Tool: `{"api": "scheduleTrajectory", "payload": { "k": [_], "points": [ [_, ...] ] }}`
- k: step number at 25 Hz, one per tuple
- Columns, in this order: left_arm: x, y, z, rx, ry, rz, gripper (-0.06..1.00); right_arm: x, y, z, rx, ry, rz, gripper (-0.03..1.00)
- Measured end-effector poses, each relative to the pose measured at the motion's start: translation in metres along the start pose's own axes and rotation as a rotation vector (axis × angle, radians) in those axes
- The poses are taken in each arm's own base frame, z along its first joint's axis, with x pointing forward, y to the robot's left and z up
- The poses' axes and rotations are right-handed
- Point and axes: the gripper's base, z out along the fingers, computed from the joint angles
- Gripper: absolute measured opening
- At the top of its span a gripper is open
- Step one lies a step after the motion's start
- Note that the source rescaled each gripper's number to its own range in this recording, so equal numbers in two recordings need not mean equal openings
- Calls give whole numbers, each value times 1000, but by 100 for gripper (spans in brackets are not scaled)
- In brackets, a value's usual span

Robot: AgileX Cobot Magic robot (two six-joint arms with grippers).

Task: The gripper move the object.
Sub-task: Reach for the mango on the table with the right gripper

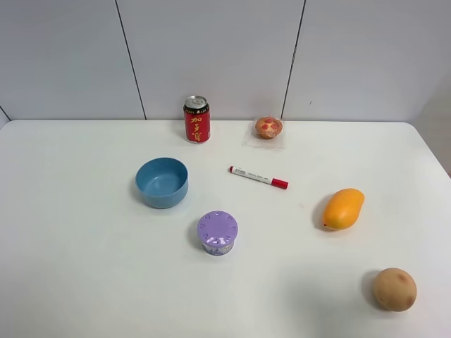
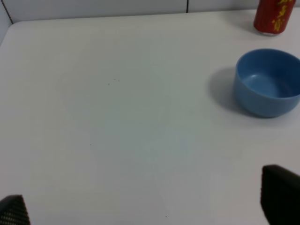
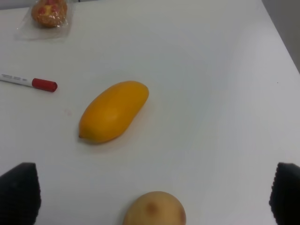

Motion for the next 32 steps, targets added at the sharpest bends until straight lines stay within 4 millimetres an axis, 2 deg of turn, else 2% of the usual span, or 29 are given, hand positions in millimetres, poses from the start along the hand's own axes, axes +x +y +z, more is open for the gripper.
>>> {"api": "scheduleTrajectory", "payload": {
  "k": [8,13,19,26,32],
  "points": [
    [0,0,0,0,0,0,100,-2,3,5,-24,37,104,97],
    [0,0,0,0,0,0,100,-17,5,30,-8,195,189,96],
    [0,0,0,0,0,0,100,-52,7,59,25,284,322,96],
    [0,0,0,0,0,0,100,-87,9,109,116,457,474,96],
    [0,0,0,0,0,0,100,-108,11,162,192,587,576,96]
  ]
}}
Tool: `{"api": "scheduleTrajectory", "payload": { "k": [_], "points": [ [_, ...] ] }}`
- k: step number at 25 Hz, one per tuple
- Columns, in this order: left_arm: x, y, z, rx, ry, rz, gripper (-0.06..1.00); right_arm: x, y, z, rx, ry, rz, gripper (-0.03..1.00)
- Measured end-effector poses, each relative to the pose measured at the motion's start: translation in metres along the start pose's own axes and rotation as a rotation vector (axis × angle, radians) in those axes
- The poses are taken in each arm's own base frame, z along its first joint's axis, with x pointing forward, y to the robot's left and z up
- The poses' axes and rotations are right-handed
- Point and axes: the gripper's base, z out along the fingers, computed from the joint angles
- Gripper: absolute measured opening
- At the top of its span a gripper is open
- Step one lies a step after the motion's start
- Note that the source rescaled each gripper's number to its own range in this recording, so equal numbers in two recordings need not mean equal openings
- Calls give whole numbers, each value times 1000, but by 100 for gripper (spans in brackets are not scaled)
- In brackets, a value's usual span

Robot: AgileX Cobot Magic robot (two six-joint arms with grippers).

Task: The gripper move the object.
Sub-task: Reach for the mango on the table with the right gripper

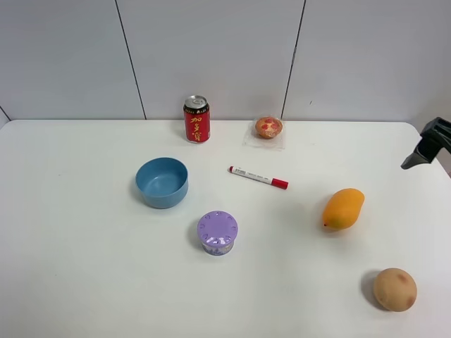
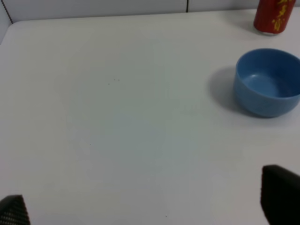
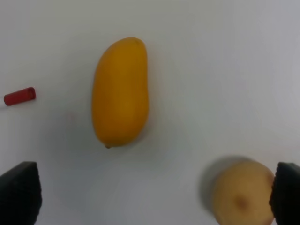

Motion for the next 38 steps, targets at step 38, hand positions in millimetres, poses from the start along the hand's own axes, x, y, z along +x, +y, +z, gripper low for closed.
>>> {"api": "scheduleTrajectory", "payload": {
  "k": [38],
  "points": [
    [0,0,0,-1,0,0,100,-16,56,163,231,283,67,96]
  ]
}}
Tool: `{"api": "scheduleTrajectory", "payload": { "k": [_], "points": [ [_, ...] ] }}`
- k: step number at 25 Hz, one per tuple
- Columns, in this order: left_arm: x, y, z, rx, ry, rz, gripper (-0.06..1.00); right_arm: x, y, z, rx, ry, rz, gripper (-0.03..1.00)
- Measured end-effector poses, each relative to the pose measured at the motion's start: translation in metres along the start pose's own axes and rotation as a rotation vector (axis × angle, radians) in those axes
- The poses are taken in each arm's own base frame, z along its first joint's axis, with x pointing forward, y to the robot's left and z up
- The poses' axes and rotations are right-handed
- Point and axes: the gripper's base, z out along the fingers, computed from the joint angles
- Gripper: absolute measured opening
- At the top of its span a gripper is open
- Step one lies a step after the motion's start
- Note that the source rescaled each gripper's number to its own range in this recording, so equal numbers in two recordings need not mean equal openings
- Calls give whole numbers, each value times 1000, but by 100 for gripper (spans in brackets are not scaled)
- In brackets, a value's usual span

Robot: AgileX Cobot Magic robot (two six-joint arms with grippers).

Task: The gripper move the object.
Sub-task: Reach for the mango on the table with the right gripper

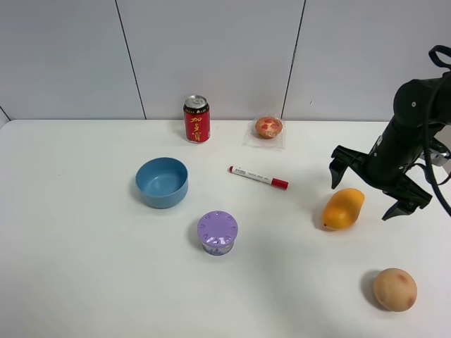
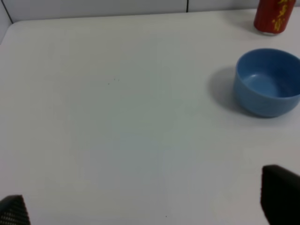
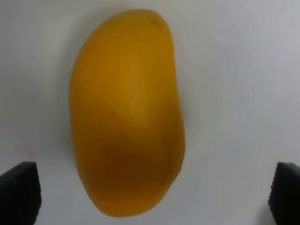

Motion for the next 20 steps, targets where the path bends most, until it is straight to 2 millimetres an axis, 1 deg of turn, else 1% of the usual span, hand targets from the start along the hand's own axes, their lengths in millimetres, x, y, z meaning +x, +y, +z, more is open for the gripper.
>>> {"api": "scheduleTrajectory", "payload": {
  "k": [11,12,16,20],
  "points": [
    [0,0,0,0,0,0,100,-5,6,31,8,14,4,95],
    [0,0,0,0,0,0,100,-5,7,34,6,13,4,94],
    [0,0,0,0,0,0,100,-6,8,40,5,12,4,84],
    [0,0,0,0,0,0,100,-6,9,47,13,19,4,80]
  ]
}}
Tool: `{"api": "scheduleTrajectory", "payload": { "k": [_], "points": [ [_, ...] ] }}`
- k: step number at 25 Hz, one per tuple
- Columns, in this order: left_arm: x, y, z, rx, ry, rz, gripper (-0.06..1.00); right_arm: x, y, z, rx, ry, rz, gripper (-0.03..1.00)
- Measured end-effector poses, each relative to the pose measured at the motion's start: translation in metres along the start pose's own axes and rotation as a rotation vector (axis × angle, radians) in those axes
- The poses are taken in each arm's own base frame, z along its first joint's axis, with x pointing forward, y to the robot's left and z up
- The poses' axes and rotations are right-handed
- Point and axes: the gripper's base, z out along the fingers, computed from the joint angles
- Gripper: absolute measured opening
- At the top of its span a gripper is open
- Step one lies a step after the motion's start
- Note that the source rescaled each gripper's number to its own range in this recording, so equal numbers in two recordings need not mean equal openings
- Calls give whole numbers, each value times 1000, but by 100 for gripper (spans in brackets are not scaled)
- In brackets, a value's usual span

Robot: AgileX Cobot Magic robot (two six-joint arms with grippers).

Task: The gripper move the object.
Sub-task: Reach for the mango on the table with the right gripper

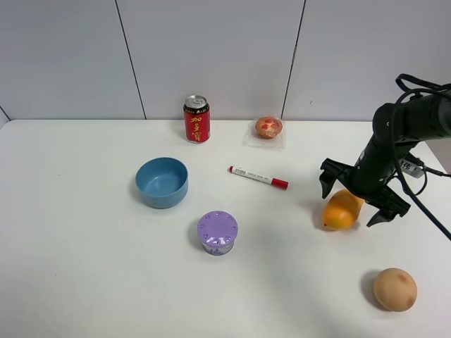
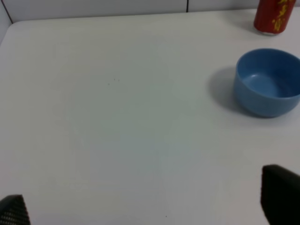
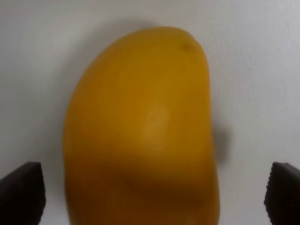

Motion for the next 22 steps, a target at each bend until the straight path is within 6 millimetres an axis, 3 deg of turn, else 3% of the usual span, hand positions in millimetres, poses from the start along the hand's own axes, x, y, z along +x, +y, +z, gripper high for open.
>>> {"api": "scheduleTrajectory", "payload": {
  "k": [7,14,17,19,20,21,22],
  "points": [
    [0,0,0,0,0,0,100,-1,1,12,9,10,1,80],
    [0,0,0,0,0,0,100,-2,4,15,-19,-4,12,68],
    [0,0,0,0,0,0,100,-3,4,15,-24,-9,12,51],
    [0,0,0,0,0,0,100,-3,4,15,-25,-9,12,25],
    [0,0,0,0,0,0,100,-2,4,15,-23,-8,12,7],
    [0,0,0,0,0,0,100,-2,4,15,-23,-6,13,0],
    [0,0,0,0,0,0,100,-2,4,15,-20,-4,13,0]
  ]
}}
